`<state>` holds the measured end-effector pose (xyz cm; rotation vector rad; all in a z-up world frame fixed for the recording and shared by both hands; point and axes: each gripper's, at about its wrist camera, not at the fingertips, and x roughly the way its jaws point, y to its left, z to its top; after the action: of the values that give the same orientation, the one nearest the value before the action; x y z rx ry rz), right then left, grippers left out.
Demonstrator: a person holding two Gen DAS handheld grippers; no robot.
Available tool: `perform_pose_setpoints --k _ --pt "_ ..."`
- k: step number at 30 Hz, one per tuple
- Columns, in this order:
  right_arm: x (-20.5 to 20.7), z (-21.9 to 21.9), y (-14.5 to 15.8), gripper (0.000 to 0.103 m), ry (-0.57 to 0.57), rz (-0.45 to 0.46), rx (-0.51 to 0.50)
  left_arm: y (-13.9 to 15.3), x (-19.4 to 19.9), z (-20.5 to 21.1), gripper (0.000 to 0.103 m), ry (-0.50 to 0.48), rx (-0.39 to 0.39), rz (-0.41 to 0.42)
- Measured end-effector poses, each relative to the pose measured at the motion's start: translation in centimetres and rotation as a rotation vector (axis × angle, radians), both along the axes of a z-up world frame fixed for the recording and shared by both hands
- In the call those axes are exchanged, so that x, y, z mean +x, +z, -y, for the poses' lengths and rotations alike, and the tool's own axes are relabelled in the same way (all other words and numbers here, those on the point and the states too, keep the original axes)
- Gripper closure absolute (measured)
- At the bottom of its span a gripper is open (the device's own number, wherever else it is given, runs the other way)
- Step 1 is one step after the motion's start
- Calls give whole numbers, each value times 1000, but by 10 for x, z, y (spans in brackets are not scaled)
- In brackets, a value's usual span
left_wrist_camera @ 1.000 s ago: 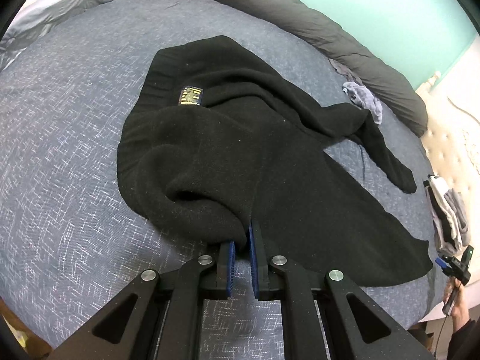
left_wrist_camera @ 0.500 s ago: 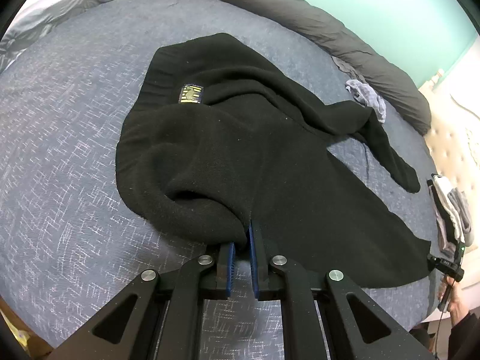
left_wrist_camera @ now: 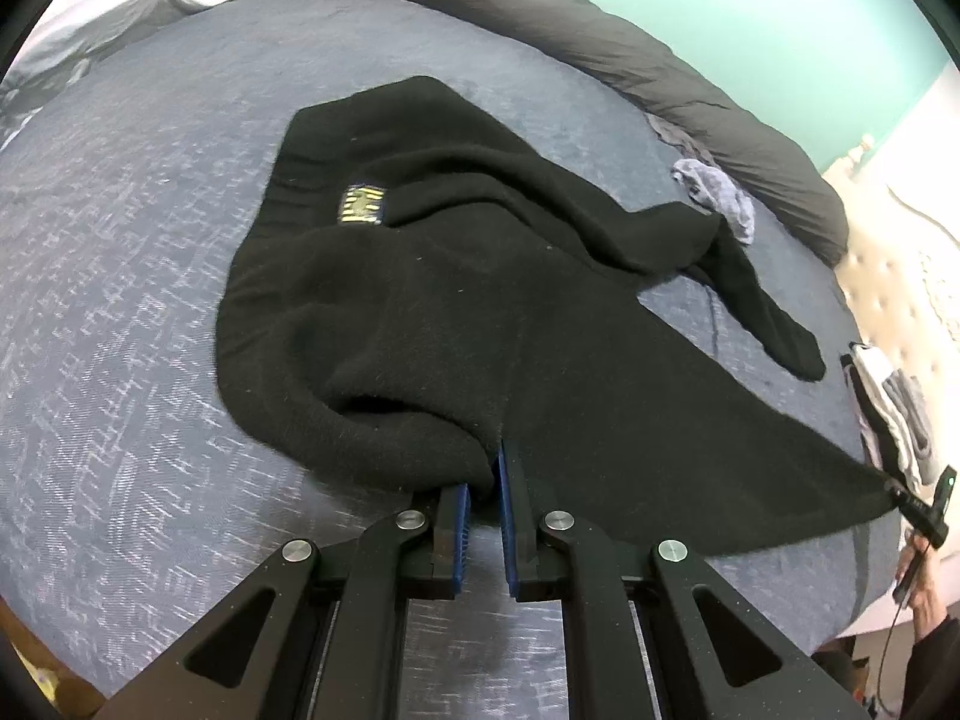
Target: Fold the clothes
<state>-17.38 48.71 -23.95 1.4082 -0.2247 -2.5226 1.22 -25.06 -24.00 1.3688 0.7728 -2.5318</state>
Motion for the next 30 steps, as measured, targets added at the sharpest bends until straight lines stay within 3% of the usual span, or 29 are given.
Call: perform_pose_setpoints --k 4,8,13,18,21,30 --pt "-1 -11 7 97 -18 -1 7 -6 -5 -10 86 -49 66 12" --pt "0 -18 6 97 -33 6 6 -9 0 -14 79 -66 72 24" --pt "0 -28 5 97 -53 15 5 0 20 4 69 -31 32 29" --pt "-1 -25 -4 97 -59 35 -8 2 38 45 54 94 1 30" --pt "0 -24 -6 97 -63 44 -7 -8 36 68 53 152 26 51" --pt "-1 -26 -10 97 -62 61 4 -41 27 90 53 178 97 62"
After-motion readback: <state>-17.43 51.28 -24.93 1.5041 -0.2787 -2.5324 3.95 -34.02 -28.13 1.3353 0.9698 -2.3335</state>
